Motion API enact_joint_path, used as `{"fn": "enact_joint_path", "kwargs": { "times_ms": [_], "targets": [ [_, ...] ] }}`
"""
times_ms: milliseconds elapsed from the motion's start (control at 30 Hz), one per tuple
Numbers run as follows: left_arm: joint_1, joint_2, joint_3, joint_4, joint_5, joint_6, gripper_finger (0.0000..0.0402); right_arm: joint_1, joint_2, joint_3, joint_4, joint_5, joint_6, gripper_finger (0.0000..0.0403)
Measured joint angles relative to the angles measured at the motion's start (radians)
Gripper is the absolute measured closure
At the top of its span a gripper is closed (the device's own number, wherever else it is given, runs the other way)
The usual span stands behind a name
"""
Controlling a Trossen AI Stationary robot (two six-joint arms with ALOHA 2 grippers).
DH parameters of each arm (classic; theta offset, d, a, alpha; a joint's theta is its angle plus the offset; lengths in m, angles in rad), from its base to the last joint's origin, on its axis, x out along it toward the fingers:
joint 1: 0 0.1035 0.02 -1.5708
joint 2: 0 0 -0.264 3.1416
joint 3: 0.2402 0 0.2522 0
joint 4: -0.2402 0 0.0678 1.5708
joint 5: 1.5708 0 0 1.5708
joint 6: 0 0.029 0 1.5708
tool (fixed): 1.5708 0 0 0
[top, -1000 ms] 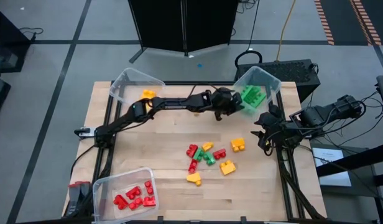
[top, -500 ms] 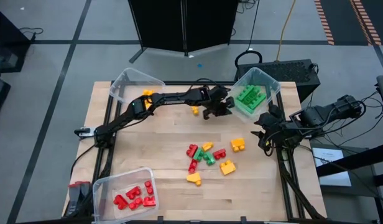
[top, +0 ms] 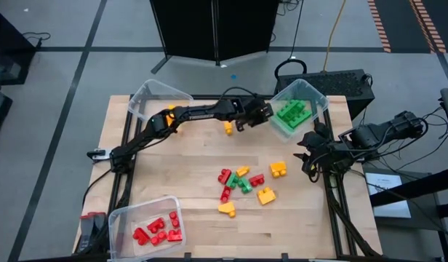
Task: Sort blocks
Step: Put the yellow game piece into the top left transparent bin
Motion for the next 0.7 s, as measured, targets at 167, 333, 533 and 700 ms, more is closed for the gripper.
{"fn": "enact_joint_path", "kwargs": {
  "times_ms": [167, 333, 533, 700],
  "targets": [
    [0.032, 0.000, 0.000, 0.014, -0.094, -0.012, 0.0402, 0.000, 0.000, 0.000, -0.003, 0.000, 0.012, 0.0202],
    [0.068, 0.000, 0.000, 0.021, -0.113, -0.019, 0.0402, 0.000, 0.000, 0.000, -0.002, 0.000, 0.011, 0.0202],
    [0.105, 0.000, 0.000, 0.027, -0.134, -0.019, 0.0402, 0.000, 0.000, 0.000, -0.003, 0.000, 0.009, 0.0202],
    [0.120, 0.000, 0.000, 0.023, -0.112, -0.016, 0.0402, 0.000, 0.000, 0.000, -0.003, 0.001, 0.009, 0.0202]
  ]
}}
